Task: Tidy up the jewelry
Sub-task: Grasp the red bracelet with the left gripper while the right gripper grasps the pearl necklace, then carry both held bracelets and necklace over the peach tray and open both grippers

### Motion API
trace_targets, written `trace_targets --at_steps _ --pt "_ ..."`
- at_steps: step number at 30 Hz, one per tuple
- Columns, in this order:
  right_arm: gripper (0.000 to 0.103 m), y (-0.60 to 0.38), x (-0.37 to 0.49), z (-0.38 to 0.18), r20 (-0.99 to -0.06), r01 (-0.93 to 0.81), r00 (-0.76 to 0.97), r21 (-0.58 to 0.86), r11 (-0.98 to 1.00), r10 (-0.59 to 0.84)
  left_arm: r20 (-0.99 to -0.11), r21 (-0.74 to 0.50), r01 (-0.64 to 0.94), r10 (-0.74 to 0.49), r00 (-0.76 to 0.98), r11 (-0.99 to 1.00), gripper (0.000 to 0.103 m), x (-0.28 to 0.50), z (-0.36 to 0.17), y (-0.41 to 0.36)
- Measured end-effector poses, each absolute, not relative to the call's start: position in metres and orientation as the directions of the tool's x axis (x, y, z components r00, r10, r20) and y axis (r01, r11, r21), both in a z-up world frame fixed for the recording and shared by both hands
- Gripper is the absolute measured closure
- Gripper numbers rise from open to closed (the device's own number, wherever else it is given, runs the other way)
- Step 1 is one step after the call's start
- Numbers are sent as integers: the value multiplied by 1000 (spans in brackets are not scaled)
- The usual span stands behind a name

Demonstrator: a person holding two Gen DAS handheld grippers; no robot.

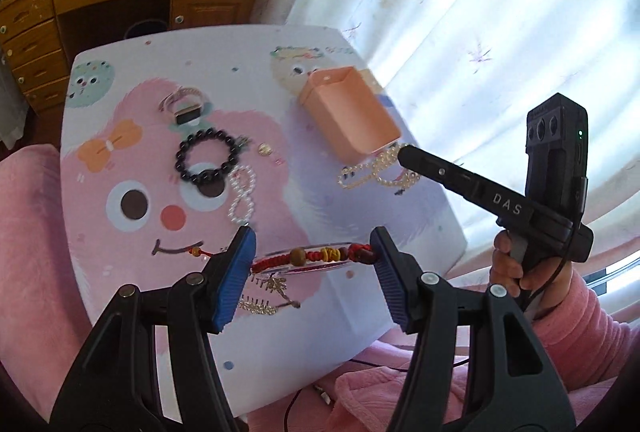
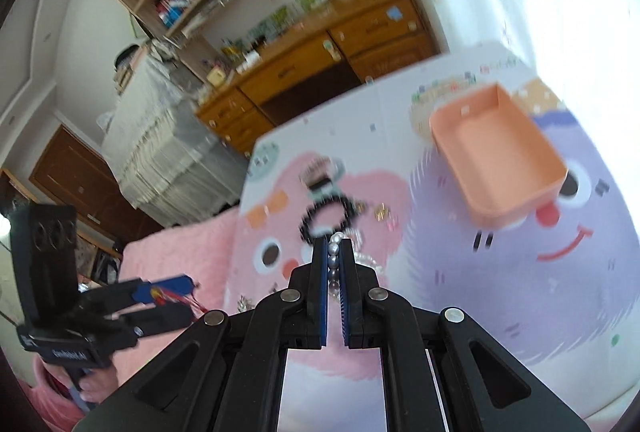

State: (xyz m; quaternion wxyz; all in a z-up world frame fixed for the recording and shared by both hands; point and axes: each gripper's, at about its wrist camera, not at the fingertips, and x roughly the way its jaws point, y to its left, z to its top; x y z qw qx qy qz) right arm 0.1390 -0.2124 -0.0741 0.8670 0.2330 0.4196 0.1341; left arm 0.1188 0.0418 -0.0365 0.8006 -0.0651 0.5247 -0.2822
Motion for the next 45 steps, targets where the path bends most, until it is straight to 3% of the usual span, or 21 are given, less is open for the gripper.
trace_targets --at_steps 8,19,30,35,36,39,40,45 --pt "99 -258 151 -15 -608 -104 661 506 856 440 -738 -458 395 -588 331 796 46 128 -1 5" --pt "99 -331 191 21 -576 -211 642 501 839 506 -741 -473 280 -549 387 835 46 176 18 -58" --pt "98 -376 257 -19 -660 -251 556 446 859 505 -697 -562 194 -587 412 804 46 238 14 -114" --pt "97 -385 287 -54 -708 -262 505 420 869 494 -720 -552 176 -572 393 815 46 263 5 -144" --pt "92 -385 292 -64 -723 -263 495 404 876 482 -725 -552 171 -571 387 816 46 267 2 -149" --pt "51 -387 294 -85 -735 -268 480 397 878 478 -732 -554 164 -572 370 816 46 278 -4 -164" --pt "44 -388 294 -91 -726 -276 476 412 868 496 -735 -552 165 -571 366 817 46 280 -6 -168" --pt "33 -392 291 -117 -725 -299 449 429 853 522 -749 -545 172 -569 339 821 48 291 -13 -186"
